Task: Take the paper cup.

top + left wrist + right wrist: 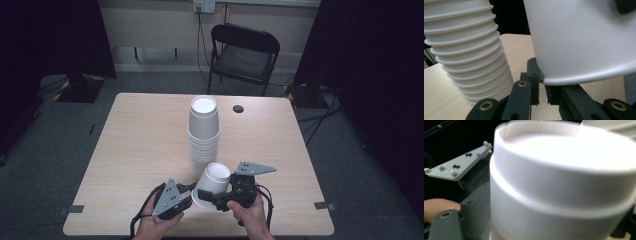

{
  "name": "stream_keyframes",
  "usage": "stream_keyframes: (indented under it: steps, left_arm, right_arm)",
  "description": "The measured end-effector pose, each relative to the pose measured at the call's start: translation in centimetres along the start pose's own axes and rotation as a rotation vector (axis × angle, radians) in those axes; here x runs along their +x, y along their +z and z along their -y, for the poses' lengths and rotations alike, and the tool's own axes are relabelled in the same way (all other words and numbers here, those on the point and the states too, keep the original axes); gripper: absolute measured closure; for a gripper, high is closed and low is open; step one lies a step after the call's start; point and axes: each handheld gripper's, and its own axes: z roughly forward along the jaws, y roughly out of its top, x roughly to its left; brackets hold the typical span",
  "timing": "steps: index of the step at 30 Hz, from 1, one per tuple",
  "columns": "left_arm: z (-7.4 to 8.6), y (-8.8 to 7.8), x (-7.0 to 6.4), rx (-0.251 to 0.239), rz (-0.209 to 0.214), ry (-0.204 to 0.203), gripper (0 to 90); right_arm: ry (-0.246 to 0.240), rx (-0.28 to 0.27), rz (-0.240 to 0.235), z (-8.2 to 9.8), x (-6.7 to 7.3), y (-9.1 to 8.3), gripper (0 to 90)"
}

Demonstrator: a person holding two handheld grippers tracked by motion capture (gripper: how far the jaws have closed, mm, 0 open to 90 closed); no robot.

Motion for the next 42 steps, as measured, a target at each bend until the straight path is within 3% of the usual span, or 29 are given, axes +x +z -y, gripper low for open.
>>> stream_keyframes:
  steps: [3,4,6,7,15,22,25,27,28,31,35,42]
  left_arm:
    - [0.1,0.1,-0.1,0.007,0.02,-0.006,83.6]
    - [0.1,0.2,-0.3,0.006,0.049,-0.036,83.5]
    - [0.1,0.2,-0.4,0.008,0.063,-0.035,83.5]
    - [0.1,0.2,-0.5,0.022,0.092,-0.058,83.6]
    - [0.6,0.3,-0.2,0.049,0.117,-0.118,83.6]
    - [0.9,0.3,0.3,0.118,0.167,-0.178,83.5]
    - [1.0,0.3,0.5,0.151,0.177,-0.226,83.5]
    - [1.2,0.3,1.2,0.189,0.214,-0.324,83.5]
    - [1.3,0.3,1.4,0.199,0.21,-0.357,83.5]
    - [1.5,0.2,2.3,0.228,0.214,-0.406,83.5]
    - [1.6,0.1,2.6,0.264,0.219,-0.41,83.5]
    - [1.7,0.6,2.2,0.309,0.22,-0.402,83.5]
  right_arm:
    - [-0.003,-0.008,0.0,-0.2,0.0,-0.2,12.9]
    - [-0.006,-0.022,-0.004,-0.4,-0.1,-0.4,12.8]
    - [-0.019,-0.016,-0.01,-0.6,-0.1,-0.6,13.1]
    - [-0.031,-0.017,-0.007,-0.6,-0.1,-0.6,13.1]
    - [-0.044,-0.044,0.016,-1.1,-0.3,-1.4,13.4]
    - [-0.075,-0.071,0.041,-1.8,-0.9,-2.6,14.0]
    - [-0.085,-0.077,0.056,-2.0,-1.0,-3.0,16.6]
    - [-0.103,-0.072,0.062,-2.1,-0.9,-3.2,18.1]
    - [-0.114,-0.067,0.06,-2.2,-0.9,-3.3,18.1]
    - [-0.138,-0.062,0.052,-2.4,-0.6,-3.5,19.1]
    - [-0.195,-0.035,0.034,-2.6,-0.1,-3.3,23.3]
    - [-0.242,0.024,0.006,-2.2,0.4,-2.3,37.9]
